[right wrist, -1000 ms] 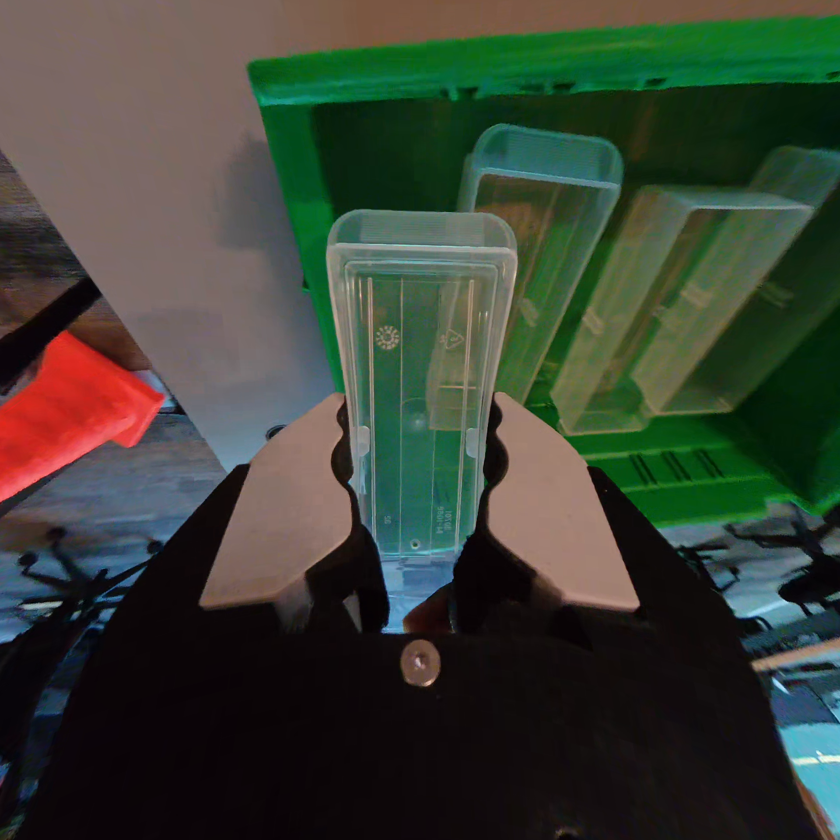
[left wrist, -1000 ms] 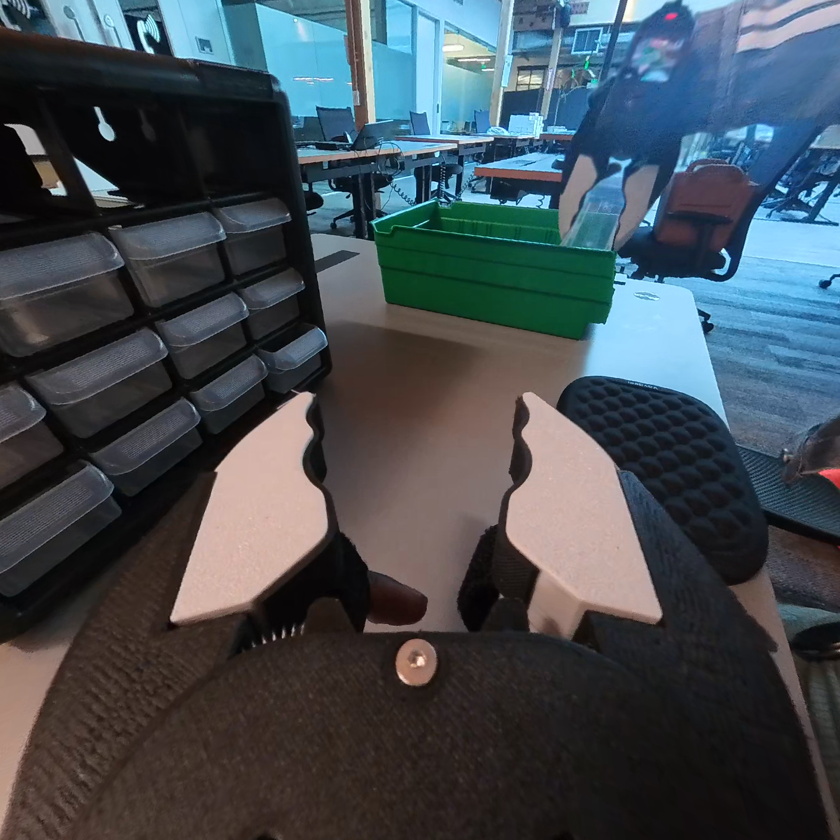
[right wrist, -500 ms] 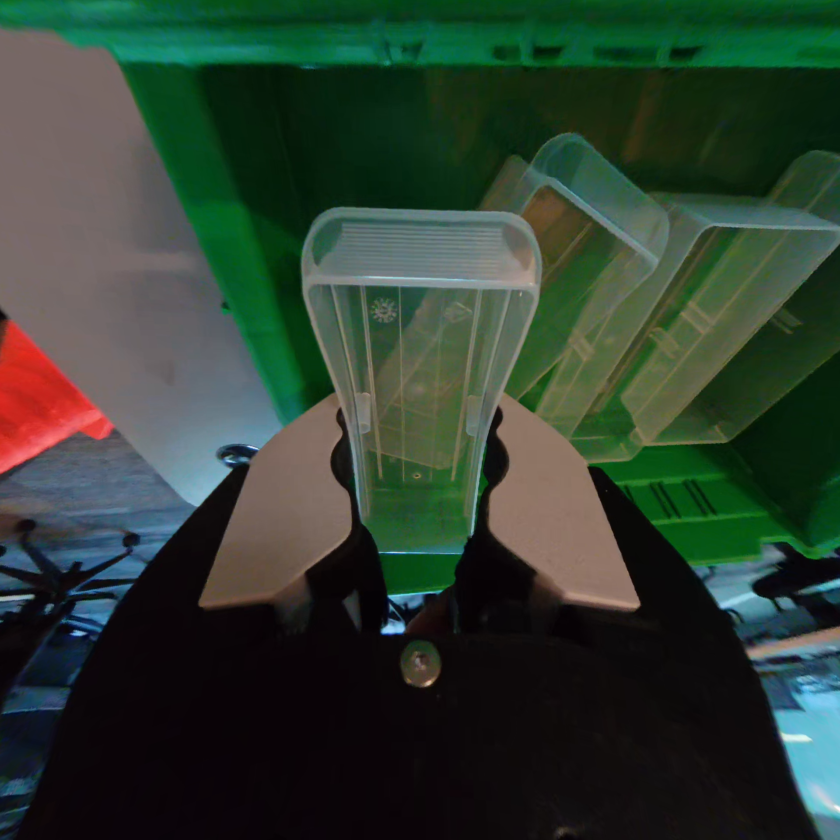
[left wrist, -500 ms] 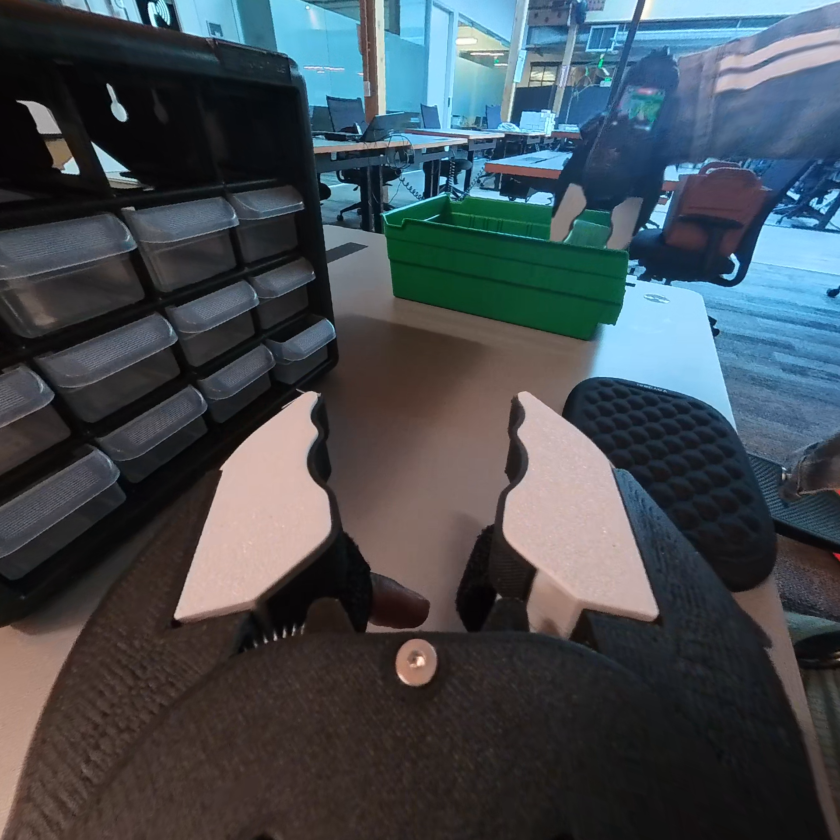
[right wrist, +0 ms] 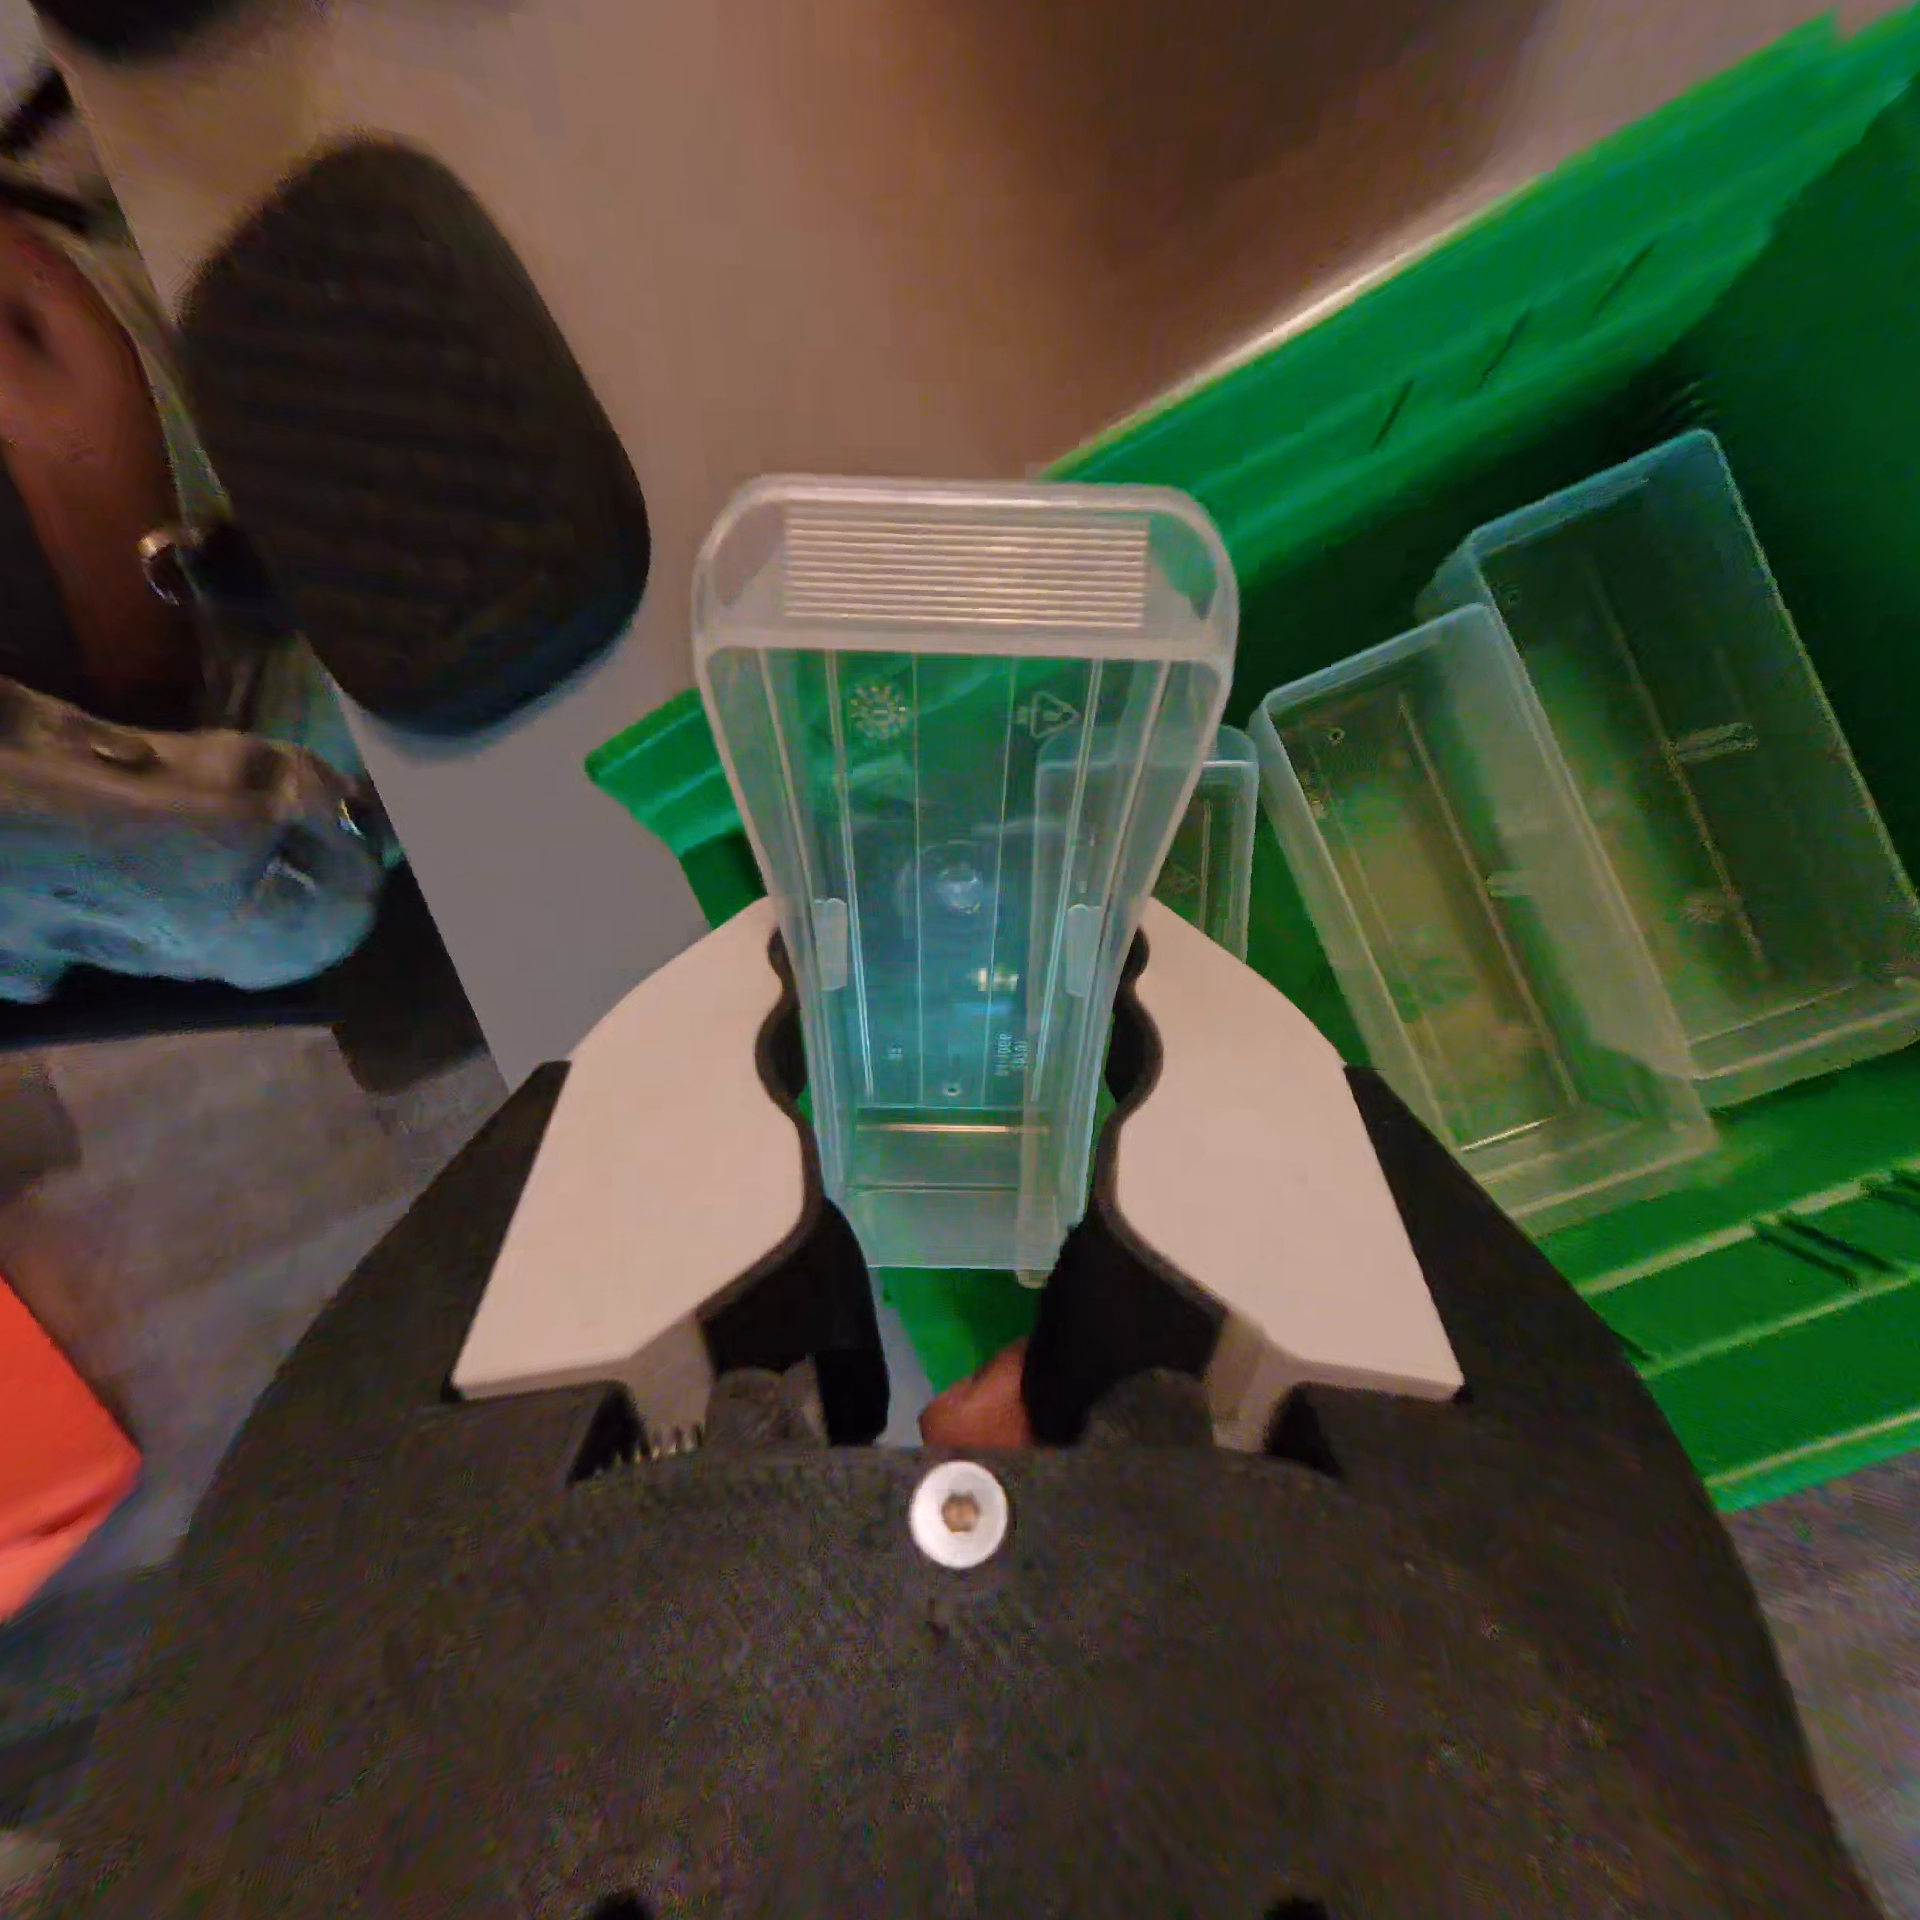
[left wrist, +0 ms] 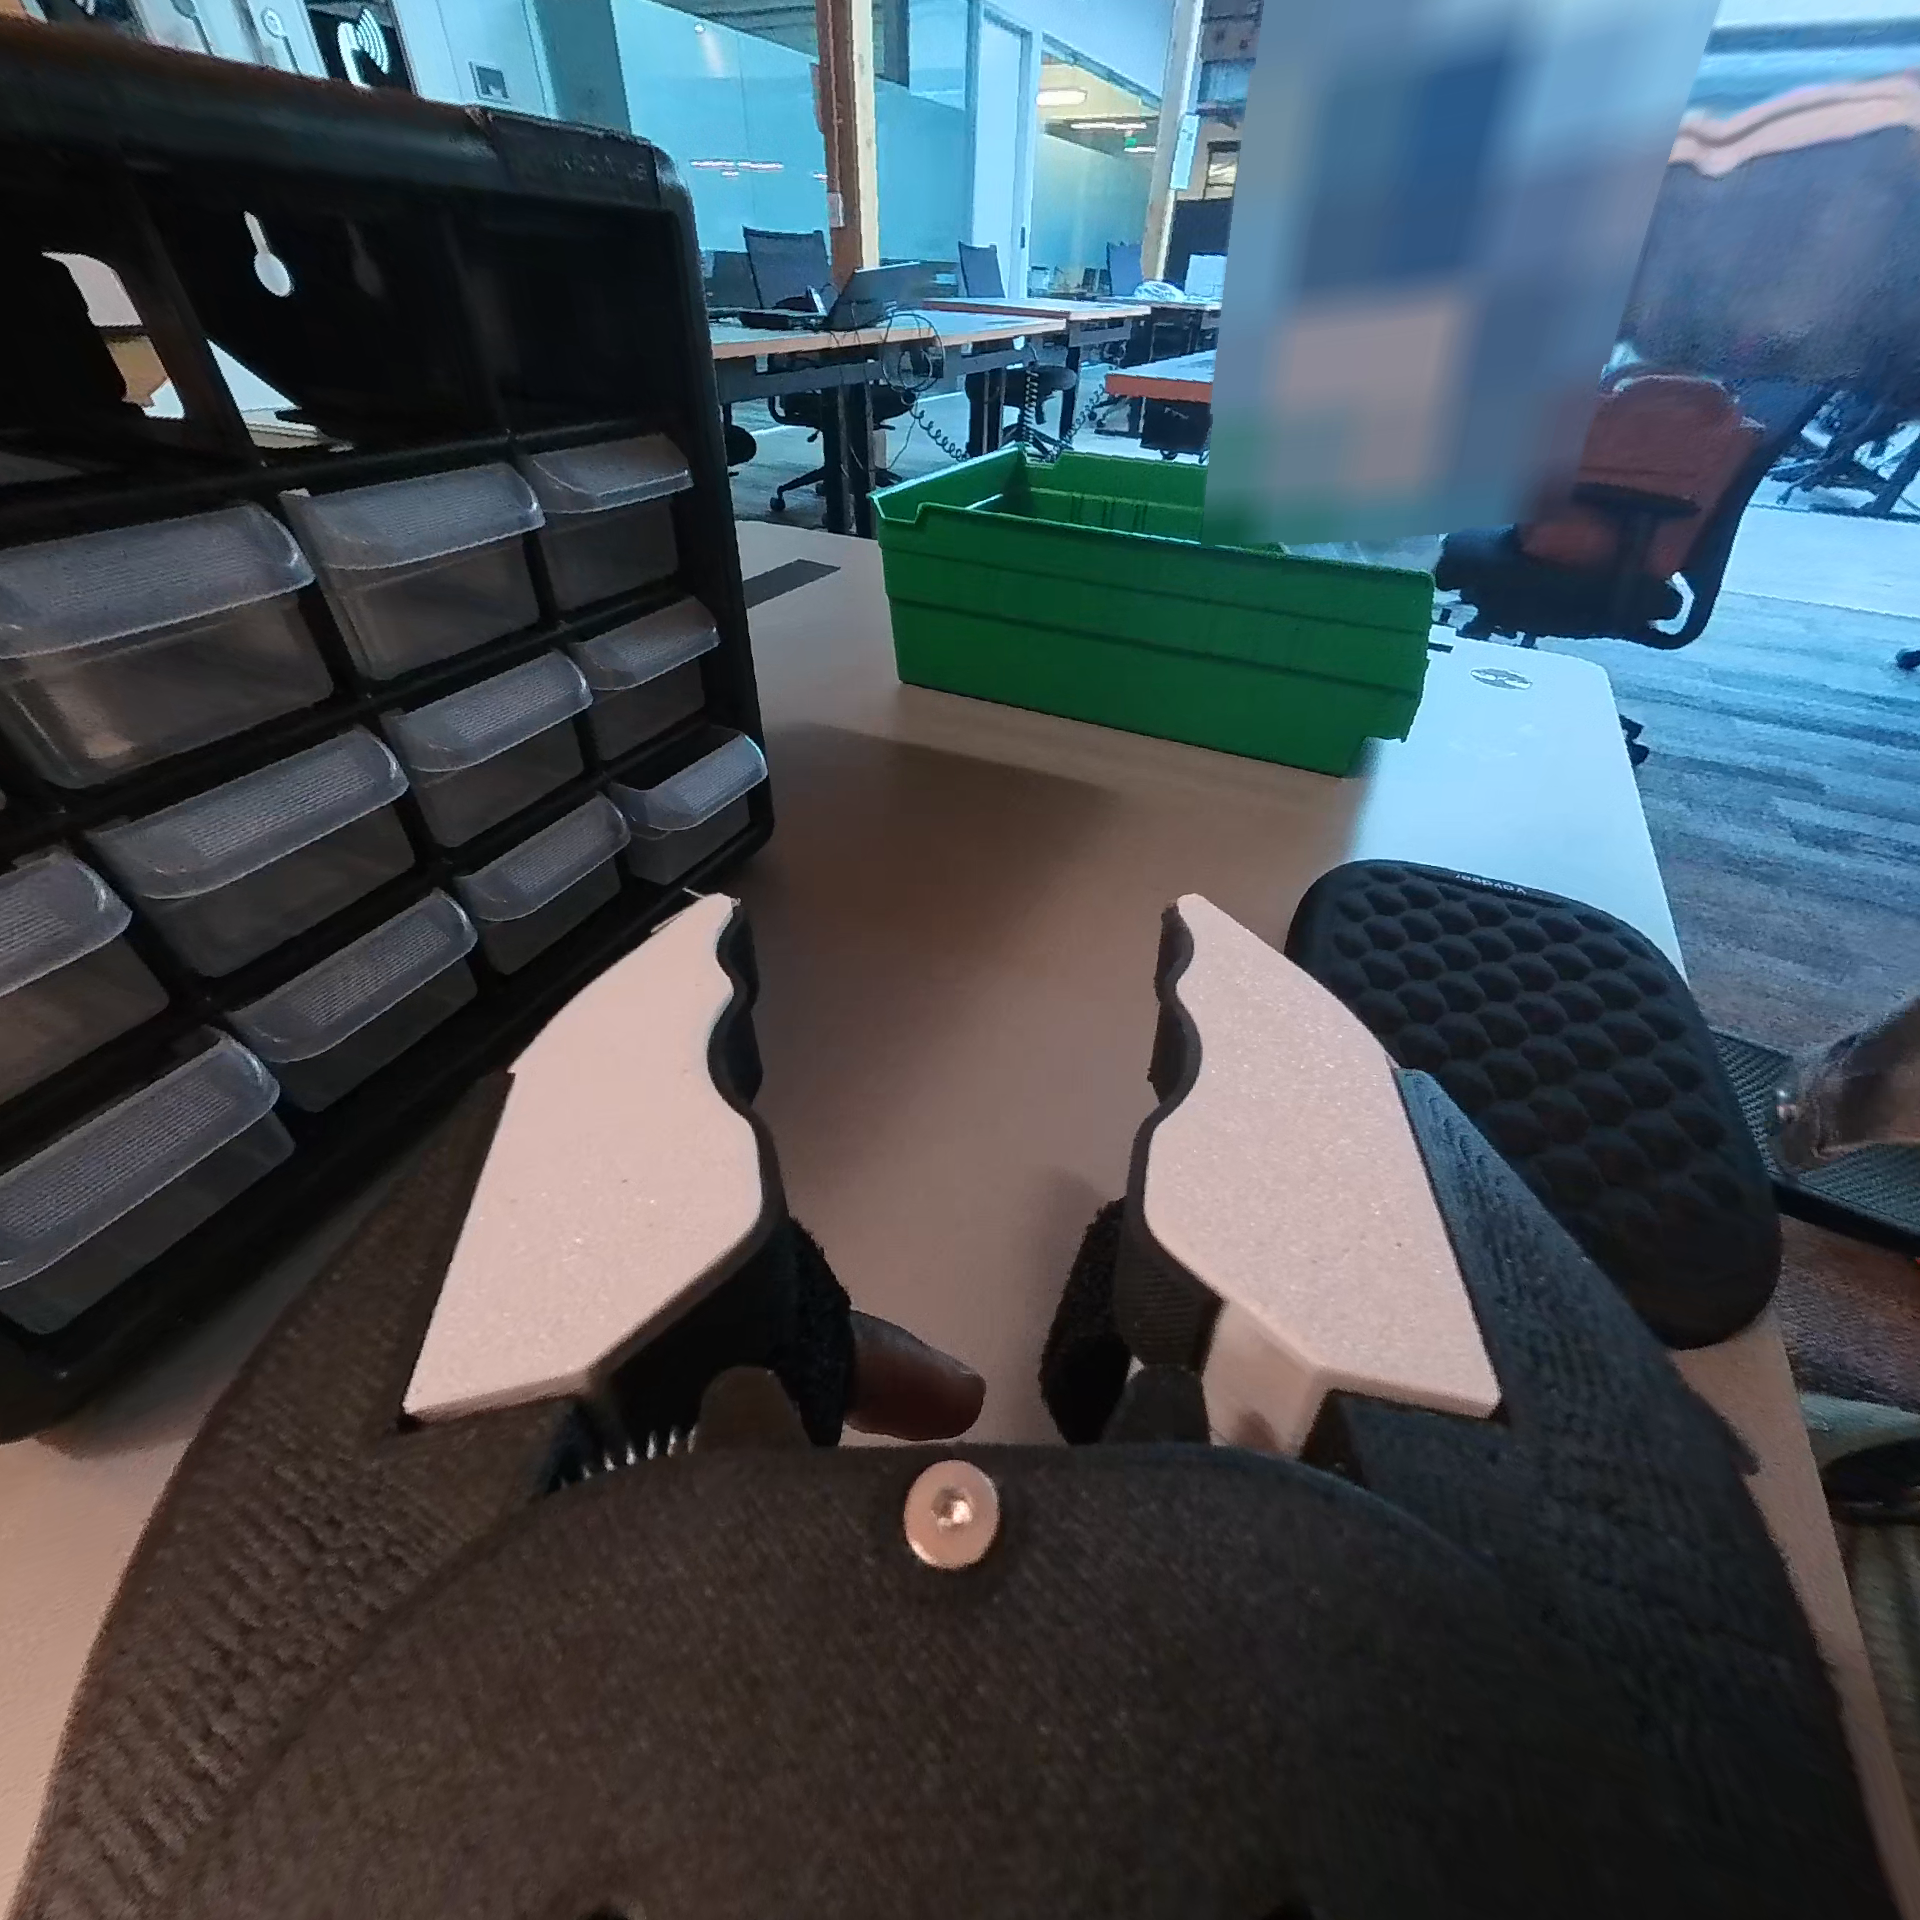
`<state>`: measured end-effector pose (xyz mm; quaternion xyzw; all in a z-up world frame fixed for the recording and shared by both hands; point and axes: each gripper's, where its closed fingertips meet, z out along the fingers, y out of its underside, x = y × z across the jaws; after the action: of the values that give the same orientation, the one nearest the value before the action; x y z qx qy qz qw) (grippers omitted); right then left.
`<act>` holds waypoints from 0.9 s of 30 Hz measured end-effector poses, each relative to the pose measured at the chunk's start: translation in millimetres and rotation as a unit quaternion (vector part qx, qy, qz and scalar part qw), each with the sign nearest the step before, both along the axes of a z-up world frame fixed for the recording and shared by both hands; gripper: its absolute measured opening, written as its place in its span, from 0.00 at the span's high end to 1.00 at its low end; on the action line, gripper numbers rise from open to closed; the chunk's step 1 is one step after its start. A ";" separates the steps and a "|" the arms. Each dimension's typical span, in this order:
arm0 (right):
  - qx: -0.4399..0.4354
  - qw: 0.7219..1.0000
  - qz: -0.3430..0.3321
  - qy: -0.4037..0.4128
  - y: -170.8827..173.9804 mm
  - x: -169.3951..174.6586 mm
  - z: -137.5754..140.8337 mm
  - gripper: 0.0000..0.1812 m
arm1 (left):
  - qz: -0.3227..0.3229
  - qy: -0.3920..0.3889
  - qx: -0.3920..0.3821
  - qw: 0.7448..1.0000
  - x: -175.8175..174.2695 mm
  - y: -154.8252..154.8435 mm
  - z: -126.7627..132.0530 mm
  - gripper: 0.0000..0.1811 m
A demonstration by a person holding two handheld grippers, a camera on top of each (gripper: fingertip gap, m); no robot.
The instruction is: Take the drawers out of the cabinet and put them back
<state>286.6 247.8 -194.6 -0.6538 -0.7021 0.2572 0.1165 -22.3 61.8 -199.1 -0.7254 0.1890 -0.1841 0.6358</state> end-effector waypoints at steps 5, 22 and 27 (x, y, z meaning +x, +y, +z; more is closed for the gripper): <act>-0.055 0.996 -0.037 0.058 -2.5 6.3 -8.0 0.69 | 0.000 0.006 -0.005 1.000 0.9 1.3 -3.0 0.59; 0.195 0.957 0.144 -0.161 11.6 36.9 -62.6 0.69 | 0.006 0.013 -0.002 1.000 -1.0 2.5 -3.8 0.60; 0.258 0.912 0.216 -0.234 15.3 43.3 -75.0 0.68 | 0.007 0.011 0.000 1.000 -1.7 2.6 -3.0 0.60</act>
<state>330.0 263.1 -269.6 -0.4747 -0.8753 -0.0740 0.0548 -24.1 64.4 -202.1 -0.7290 0.1908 -0.1716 0.6346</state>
